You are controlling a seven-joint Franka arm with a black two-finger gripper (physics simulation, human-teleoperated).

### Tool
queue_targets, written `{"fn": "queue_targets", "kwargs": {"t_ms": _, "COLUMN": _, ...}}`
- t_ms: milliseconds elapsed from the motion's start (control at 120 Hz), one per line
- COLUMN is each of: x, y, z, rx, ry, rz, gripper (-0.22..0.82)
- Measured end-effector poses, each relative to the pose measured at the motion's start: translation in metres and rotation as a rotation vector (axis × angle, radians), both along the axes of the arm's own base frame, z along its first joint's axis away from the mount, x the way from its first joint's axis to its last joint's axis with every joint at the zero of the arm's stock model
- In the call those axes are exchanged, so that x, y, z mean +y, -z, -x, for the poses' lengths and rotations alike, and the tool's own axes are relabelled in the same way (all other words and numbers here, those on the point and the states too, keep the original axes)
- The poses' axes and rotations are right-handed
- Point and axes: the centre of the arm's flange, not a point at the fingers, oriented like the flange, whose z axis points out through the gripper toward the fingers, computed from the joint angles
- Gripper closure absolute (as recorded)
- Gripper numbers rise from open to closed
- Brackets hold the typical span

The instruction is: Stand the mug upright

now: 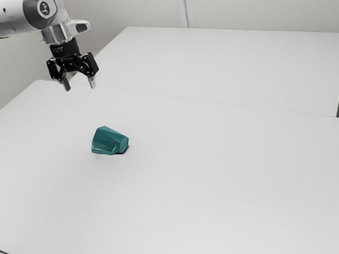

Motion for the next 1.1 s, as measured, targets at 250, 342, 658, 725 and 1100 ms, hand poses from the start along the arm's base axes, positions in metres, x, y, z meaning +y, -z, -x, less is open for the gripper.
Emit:
{"fn": "queue_targets", "kwargs": {"t_ms": 250, "x": 0.061, "y": 0.064, "z": 0.020, "rx": 0.065, "ry": -0.143, "rz": 0.212, "gripper": 0.00}}
{"fn": "queue_targets", "kwargs": {"t_ms": 342, "x": 0.073, "y": 0.084, "z": 0.024, "rx": 0.068, "ry": -0.168, "rz": 0.281, "gripper": 0.00}}
{"fn": "queue_targets", "kwargs": {"t_ms": 658, "x": 0.112, "y": 0.144, "z": 0.019, "rx": 0.017, "ry": -0.179, "rz": 0.411, "gripper": 0.00}}
{"fn": "queue_targets", "kwargs": {"t_ms": 725, "x": 0.118, "y": 0.153, "z": 0.017, "rx": 0.000, "ry": -0.168, "rz": 0.426, "gripper": 0.00}}
{"fn": "queue_targets", "kwargs": {"t_ms": 1100, "x": 0.143, "y": 0.203, "z": 0.011, "rx": -0.090, "ry": -0.119, "rz": 0.524, "gripper": 0.00}}
